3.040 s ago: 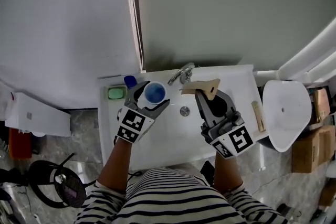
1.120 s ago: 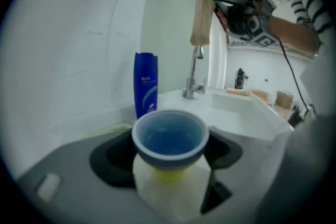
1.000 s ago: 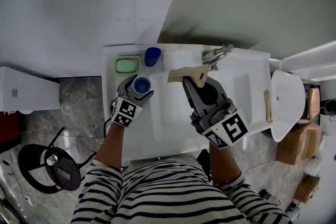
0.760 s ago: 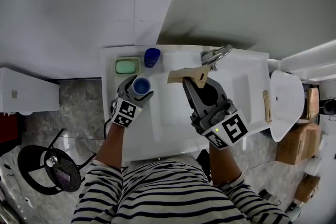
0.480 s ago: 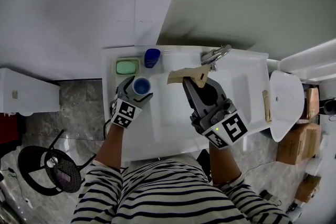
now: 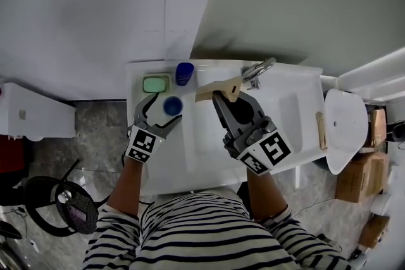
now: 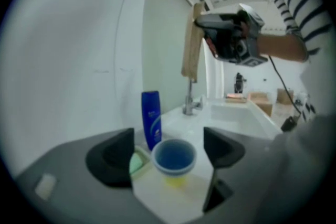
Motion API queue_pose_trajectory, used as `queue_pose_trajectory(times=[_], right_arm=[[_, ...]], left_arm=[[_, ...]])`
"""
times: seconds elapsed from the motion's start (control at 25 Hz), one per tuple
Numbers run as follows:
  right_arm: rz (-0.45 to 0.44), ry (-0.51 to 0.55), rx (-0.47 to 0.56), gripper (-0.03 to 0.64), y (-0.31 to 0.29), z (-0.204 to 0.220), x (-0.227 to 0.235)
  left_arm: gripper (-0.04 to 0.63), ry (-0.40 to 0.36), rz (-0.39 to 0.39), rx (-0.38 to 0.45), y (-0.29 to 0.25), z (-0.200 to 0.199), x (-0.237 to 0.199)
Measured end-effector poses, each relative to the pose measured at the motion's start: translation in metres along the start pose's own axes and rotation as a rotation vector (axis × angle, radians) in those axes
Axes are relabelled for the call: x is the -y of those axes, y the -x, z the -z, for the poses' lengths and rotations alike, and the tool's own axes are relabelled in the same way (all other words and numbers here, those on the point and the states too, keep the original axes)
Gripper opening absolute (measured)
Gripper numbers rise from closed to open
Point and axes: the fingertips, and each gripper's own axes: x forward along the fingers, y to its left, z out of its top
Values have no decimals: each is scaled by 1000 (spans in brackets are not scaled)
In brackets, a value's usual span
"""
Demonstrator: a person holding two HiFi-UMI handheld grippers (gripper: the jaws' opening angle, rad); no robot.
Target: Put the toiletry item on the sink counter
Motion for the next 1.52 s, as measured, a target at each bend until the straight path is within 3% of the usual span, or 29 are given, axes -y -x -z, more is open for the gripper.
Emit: queue_pose_trajectory(times=[0.12,0.24,0.44,0.56,0.96,1.24,1.52], right_arm=[[-14,-6,-9,20,-4,8,-3],[-33,-13,-20,20,-10,17,-6],[-71,-50,-27,20,-23,34,-8],[-92,-68,-45,20,-32,49,-11],[-122,-93,-170,20,-65,127,-19],[-106,-84,-251,21,-75,169,-25],[-88,-73,-296,21,-77,190,-26]], left_arm=[[399,-2,-35,46,22,-20,-5],[341,2,-67,86,43,-38,-9],[71,22,-144,148,75,-60,-16],[17,51,-140,181,87,-66,-12],[8,86,-145,218,99,-62,-4],[8,85,-153,158,104,-40,-6],[8,89,-163,157,110,-38,-8]])
